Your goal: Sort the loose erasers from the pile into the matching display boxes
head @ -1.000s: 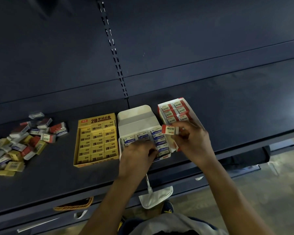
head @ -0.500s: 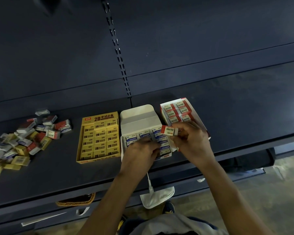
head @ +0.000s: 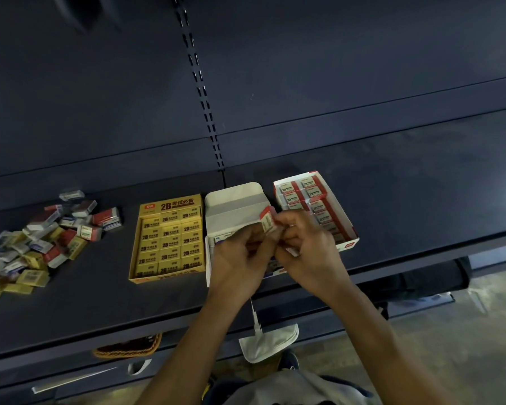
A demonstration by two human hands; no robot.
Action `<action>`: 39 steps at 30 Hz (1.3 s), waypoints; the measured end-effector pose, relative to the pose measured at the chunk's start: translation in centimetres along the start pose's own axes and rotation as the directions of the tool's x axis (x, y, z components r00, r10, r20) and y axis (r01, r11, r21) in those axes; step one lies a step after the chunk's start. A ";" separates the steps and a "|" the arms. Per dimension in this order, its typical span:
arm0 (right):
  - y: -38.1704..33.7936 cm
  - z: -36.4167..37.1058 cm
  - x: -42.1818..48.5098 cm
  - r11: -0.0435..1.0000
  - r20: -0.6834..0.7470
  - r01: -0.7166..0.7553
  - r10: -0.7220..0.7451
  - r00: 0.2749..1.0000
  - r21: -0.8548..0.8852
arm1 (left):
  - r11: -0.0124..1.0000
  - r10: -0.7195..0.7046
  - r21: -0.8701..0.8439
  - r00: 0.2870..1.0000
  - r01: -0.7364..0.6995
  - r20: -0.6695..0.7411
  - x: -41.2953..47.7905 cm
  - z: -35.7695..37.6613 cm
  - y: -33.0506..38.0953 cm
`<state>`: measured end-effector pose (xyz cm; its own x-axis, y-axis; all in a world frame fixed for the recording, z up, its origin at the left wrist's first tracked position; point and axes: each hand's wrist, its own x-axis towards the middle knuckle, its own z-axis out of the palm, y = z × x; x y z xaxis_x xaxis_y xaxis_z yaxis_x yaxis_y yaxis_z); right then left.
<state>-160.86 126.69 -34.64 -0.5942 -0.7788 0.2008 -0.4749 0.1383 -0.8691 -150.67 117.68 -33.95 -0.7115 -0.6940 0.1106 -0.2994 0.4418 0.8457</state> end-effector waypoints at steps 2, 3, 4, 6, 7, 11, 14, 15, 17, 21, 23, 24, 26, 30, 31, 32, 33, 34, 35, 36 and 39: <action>0.1 -0.1 -0.1 1.000 0.032 0.029 -0.029 0.999 -0.007 | 0.997 -0.056 -0.048 0.998 0.056 0.004 0.1 -0.1 -0.3; 0.2 -0.1 -0.1 0.999 0.037 0.045 -0.045 0.998 -0.018 | 0.998 -0.057 -0.025 0.998 0.057 -0.003 0.2 -0.2 -0.6; 0.4 0.0 -0.2 0.997 0.034 0.059 -0.058 0.998 -0.039 | 0.999 -0.042 0.012 0.999 0.042 -0.012 0.2 -0.3 -0.9; 0.7 0.0 -0.2 0.992 0.006 0.063 -0.062 0.998 -0.108 | 0.995 0.015 0.101 1.000 -0.013 -0.025 0.2 -0.6 -1.3; 0.9 -0.1 -0.1 0.988 -0.005 0.059 -0.061 0.998 -0.145 | 0.988 0.046 0.150 0.999 -0.042 -0.023 0.2 -0.7 -1.4; 1.5 -0.6 0.3 0.955 0.096 0.182 -0.163 0.982 -0.235 | 0.958 0.106 0.265 0.994 -0.110 0.029 0.3 -0.4 -1.4; 1.8 -0.9 0.5 0.940 0.126 0.212 -0.184 0.975 -0.267 | 0.952 0.117 0.280 0.992 -0.126 0.048 0.3 0.0 -1.2; 1.8 -1.0 0.6 0.931 0.127 0.214 -0.184 0.975 -0.295 | 0.952 0.123 0.277 0.991 -0.130 0.045 0.4 0.1 -1.1; 1.9 -1.4 0.8 0.911 0.124 0.219 -0.186 0.975 -0.350 | 0.954 0.144 0.261 0.989 -0.149 0.036 0.6 0.2 -1.1; 2.4 -3.2 1.8 0.886 0.072 0.200 -0.187 0.980 -0.419 | 0.925 0.189 0.332 0.982 -0.185 0.018 1.0 0.9 -0.8; 2.8 -4.6 2.7 0.854 0.055 0.153 -0.145 0.988 -0.497 | 0.914 0.235 0.331 0.971 -0.233 0.034 1.3 1.3 -0.7; 3.1 -5.3 3.2 0.838 0.047 0.131 -0.125 0.991 -0.530 | 0.904 0.263 0.333 0.963 -0.267 0.060 1.4 1.5 -0.7; 3.9 -6.6 4.3 0.803 0.017 0.100 -0.112 0.994 -0.588 | 0.883 0.288 0.346 0.948 -0.317 0.133 1.6 2.0 -0.8; 4.6 -7.7 6.0 0.731 0.052 0.043 -0.010 0.999 -0.681 | 0.857 0.296 0.372 0.932 -0.357 0.211 1.7 3.1 -1.3; 4.6 -7.7 6.3 0.716 0.081 0.043 0.019 0.997 -0.697 | 0.856 0.296 0.371 0.929 -0.361 0.222 1.8 3.3 -1.4; 4.5 -7.6 6.4 0.702 0.110 0.049 0.042 0.993 -0.710 | 0.855 0.293 0.370 0.926 -0.365 0.237 1.8 3.4 -1.4; 4.5 -7.4 6.5 0.693 0.133 0.057 0.057 0.989 -0.719 | 0.853 0.290 0.369 0.924 -0.368 0.251 1.9 3.4 -1.5; 4.4 -7.3 6.5 0.688 0.145 0.064 0.061 0.988 -0.723 | 0.852 0.290 0.368 0.921 -0.373 0.261 2.0 3.4 -1.5; 4.4 -7.2 6.5 0.687 0.148 0.067 0.059 0.987 -0.724 | 0.850 0.293 0.366 0.917 -0.379 0.270 2.0 3.3 -1.5; 4.4 -7.2 6.5 0.685 0.148 0.071 0.053 0.988 -0.725 | 0.847 0.298 0.366 0.914 -0.386 0.275 2.1 3.2 -1.5; 4.8 -7.0 6.3 0.686 0.145 0.070 0.052 0.988 -0.724 | 0.847 0.305 0.360 0.912 -0.392 0.274 2.1 3.2 -1.4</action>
<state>-171.47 126.72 -34.35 -0.5176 -0.8511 0.0878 -0.8376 0.4832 -0.2548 -153.74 117.43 -36.59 -0.9144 -0.3422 0.2161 -0.2036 0.8504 0.4852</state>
